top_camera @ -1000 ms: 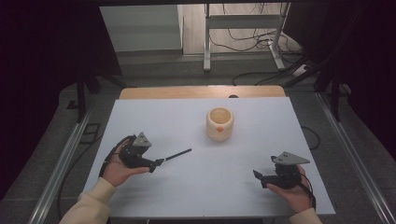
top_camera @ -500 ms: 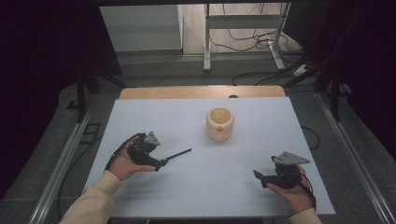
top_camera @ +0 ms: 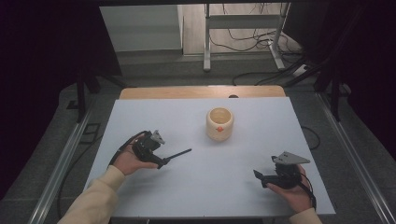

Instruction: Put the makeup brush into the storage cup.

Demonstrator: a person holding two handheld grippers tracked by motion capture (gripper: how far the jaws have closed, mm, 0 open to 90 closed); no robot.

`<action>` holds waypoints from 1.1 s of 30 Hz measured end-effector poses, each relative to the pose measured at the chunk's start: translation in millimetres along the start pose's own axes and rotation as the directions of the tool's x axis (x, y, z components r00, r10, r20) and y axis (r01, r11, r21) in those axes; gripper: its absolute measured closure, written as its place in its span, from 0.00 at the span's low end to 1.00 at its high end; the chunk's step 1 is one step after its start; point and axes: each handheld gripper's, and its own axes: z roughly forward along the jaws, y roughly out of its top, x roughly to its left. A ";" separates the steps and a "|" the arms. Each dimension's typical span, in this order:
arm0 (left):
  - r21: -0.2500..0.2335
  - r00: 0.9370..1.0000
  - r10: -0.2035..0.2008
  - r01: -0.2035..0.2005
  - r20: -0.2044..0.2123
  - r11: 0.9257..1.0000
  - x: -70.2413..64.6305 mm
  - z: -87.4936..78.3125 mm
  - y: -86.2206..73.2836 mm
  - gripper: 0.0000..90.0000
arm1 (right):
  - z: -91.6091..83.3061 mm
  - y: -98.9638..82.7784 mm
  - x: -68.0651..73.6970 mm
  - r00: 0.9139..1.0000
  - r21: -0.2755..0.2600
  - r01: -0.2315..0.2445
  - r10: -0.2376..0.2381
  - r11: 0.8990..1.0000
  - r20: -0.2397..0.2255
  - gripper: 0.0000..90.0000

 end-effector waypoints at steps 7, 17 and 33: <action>0.050 1.000 0.028 -0.028 -0.002 0.998 2.4 7.2 3.0 0.29 | -0.5 -0.1 0.1 1.000 0.000 -0.001 0.001 1.000 0.000 0.12; 0.092 0.999 0.036 -0.036 0.006 0.995 2.7 19.0 5.2 0.35 | -0.5 -0.1 0.0 1.000 0.001 -0.001 0.001 1.000 0.002 0.12; 0.217 0.987 0.129 -0.147 0.097 0.965 -4.3 30.9 16.1 0.80 | -0.3 -0.5 -0.6 1.000 0.003 0.000 0.000 1.000 0.004 0.12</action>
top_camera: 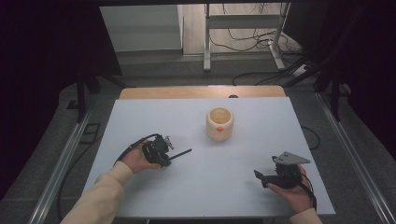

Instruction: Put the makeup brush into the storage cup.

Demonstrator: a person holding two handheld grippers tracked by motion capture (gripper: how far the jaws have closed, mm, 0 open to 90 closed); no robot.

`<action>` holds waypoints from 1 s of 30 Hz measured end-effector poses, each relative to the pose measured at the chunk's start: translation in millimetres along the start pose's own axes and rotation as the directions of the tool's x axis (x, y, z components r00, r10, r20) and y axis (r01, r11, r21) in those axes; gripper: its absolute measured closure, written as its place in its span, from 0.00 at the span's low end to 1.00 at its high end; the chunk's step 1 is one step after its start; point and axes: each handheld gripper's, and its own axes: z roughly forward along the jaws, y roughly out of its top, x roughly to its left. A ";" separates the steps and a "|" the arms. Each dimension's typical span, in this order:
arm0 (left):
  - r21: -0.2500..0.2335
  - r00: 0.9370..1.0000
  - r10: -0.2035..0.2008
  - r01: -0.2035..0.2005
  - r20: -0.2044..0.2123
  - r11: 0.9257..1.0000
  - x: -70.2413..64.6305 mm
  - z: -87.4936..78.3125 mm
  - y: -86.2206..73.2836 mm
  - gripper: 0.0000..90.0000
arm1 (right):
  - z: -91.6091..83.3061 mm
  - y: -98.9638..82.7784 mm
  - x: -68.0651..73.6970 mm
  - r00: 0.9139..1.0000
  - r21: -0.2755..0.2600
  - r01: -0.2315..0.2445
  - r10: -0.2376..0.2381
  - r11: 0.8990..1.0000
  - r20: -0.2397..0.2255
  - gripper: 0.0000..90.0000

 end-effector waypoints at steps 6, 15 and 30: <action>0.037 1.000 0.016 -0.016 0.008 0.999 -3.2 0.3 5.9 0.93 | -0.2 0.2 0.6 1.000 0.001 0.004 -0.004 1.000 -0.001 0.12; 0.032 1.000 0.015 -0.015 -0.004 0.999 -4.8 -0.4 5.1 0.93 | -1.0 0.2 0.0 1.000 -0.003 0.003 -0.003 1.000 0.001 0.12; -0.030 0.999 -0.029 0.028 -0.042 0.999 -4.3 -19.5 0.1 0.93 | -2.2 0.8 0.2 1.000 -0.009 0.007 -0.007 1.000 0.008 0.12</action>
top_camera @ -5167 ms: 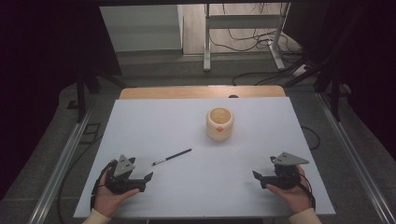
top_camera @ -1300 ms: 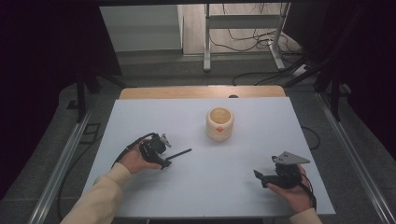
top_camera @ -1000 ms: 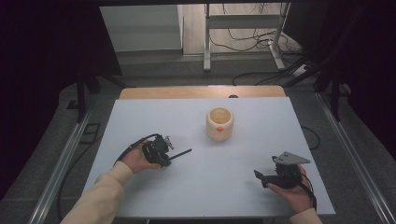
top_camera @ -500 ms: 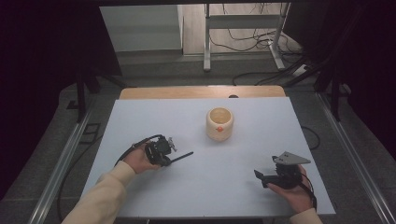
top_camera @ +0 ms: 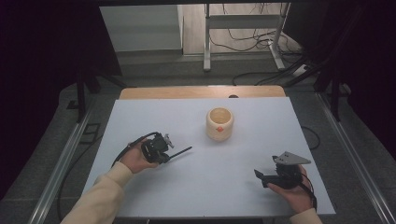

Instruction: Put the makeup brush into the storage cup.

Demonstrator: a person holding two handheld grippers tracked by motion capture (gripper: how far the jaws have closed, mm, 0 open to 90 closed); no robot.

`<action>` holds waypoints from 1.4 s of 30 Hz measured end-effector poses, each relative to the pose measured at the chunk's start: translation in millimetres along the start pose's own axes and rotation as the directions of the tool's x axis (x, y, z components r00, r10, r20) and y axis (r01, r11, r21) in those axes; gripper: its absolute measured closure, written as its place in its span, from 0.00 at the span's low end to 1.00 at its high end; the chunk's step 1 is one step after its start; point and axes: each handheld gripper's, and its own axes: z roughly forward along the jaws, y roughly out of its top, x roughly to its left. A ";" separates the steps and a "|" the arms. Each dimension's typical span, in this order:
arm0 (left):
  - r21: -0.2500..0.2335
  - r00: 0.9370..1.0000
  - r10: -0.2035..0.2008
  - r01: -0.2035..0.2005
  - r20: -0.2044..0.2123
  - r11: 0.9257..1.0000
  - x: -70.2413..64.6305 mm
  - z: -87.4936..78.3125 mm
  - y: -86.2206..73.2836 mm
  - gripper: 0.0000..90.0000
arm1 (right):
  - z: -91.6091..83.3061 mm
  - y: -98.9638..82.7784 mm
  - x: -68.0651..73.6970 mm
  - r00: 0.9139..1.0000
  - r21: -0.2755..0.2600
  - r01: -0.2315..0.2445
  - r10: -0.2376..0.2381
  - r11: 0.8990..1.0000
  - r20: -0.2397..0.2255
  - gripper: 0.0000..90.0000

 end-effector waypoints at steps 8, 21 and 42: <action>-0.039 1.000 -0.023 0.022 -0.019 0.999 2.4 -12.4 -1.9 0.93 | -0.1 0.1 0.0 1.000 -0.003 -0.001 0.001 1.000 0.003 0.12; -0.061 0.999 -0.004 0.001 -0.043 0.998 -5.5 -26.4 4.3 0.93 | -0.1 0.4 0.3 1.000 -0.004 0.001 -0.001 1.000 0.005 0.12; -0.157 0.999 0.005 -0.010 -0.032 0.988 -29.4 -35.0 8.3 0.93 | -0.6 1.4 2.2 1.000 -0.011 -0.008 0.007 1.000 -0.004 0.12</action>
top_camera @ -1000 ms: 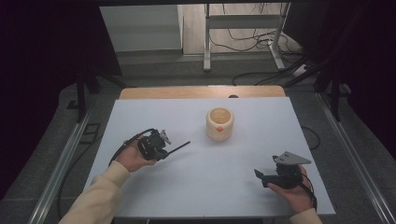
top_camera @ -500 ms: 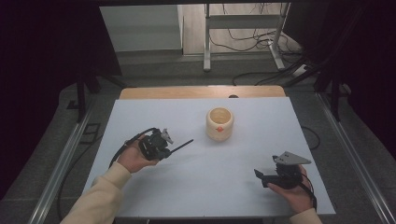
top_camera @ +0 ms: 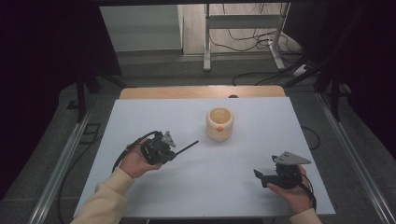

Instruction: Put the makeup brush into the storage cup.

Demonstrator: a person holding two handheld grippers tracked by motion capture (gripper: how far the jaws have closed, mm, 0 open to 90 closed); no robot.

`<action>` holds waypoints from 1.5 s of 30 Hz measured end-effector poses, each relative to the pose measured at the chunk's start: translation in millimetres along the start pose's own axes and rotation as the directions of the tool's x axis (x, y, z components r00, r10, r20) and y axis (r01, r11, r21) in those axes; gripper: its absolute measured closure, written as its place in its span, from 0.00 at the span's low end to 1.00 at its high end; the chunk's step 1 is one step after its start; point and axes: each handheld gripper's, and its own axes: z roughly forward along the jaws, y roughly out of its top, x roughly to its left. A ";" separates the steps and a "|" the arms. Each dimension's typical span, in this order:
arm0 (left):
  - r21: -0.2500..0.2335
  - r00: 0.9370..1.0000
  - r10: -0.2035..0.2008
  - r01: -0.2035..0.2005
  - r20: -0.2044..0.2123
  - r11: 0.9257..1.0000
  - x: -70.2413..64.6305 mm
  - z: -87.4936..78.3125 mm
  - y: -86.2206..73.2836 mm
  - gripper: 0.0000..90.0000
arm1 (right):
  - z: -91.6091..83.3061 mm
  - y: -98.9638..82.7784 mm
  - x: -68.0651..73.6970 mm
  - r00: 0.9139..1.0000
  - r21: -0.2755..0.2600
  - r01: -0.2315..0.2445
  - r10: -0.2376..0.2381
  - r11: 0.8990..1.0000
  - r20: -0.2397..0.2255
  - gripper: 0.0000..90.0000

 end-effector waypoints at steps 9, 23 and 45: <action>-0.001 1.000 -0.003 0.003 -0.009 1.000 -6.3 -0.8 3.1 0.93 | 0.0 -0.2 0.1 1.000 0.001 0.001 -0.001 1.000 0.001 0.12; -0.028 1.000 -0.006 0.006 0.014 1.000 -14.8 1.6 7.1 0.93 | 0.5 -0.3 0.0 1.000 0.004 0.002 -0.002 1.000 0.003 0.12; -0.080 1.000 -0.005 0.006 0.010 0.997 -35.1 3.7 14.6 0.93 | -0.2 0.3 0.1 1.000 0.001 0.002 -0.002 1.000 0.007 0.12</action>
